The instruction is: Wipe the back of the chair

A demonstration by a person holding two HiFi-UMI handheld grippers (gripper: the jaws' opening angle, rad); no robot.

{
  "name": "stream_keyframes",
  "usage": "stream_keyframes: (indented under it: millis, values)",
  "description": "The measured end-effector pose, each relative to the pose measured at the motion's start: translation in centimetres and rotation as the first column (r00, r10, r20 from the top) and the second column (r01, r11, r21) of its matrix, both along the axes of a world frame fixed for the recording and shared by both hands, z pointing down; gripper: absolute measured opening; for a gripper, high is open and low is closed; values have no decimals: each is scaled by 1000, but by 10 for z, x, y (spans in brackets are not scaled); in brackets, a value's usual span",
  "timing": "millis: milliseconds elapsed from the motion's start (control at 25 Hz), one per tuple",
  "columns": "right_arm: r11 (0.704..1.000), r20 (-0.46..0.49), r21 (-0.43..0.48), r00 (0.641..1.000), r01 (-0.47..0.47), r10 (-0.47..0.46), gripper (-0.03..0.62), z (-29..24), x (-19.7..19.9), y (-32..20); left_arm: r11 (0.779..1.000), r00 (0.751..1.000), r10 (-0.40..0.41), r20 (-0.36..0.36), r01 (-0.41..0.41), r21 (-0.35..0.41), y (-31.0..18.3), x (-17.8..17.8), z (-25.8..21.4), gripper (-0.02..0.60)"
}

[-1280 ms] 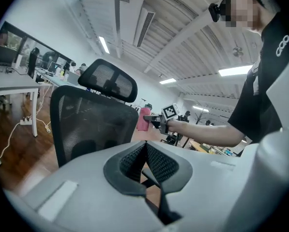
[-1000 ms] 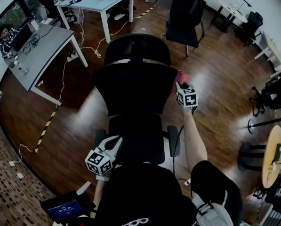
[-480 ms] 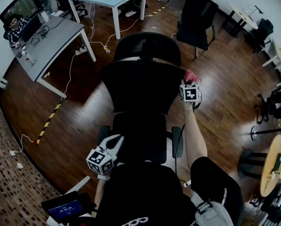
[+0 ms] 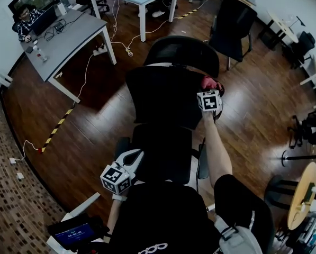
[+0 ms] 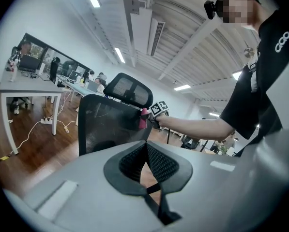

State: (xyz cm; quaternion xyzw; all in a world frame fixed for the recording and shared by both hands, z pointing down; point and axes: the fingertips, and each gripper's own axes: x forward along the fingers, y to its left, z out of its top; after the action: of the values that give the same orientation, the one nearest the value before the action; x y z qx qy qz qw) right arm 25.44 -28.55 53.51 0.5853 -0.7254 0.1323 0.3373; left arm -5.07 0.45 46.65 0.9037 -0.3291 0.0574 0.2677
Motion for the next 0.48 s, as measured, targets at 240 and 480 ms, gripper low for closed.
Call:
stream_keyframes:
  millis: [240,480]
  values:
    - [997,-4,-11,997,73,-73,46,2,-51,-17,999,999,-43,-10,43,0,0,-23,1,-15]
    - [988,-12,-11,988,152,-152,44,2,-115,-32,996,996,-86,-22,85,-9,1,-57,10,-15]
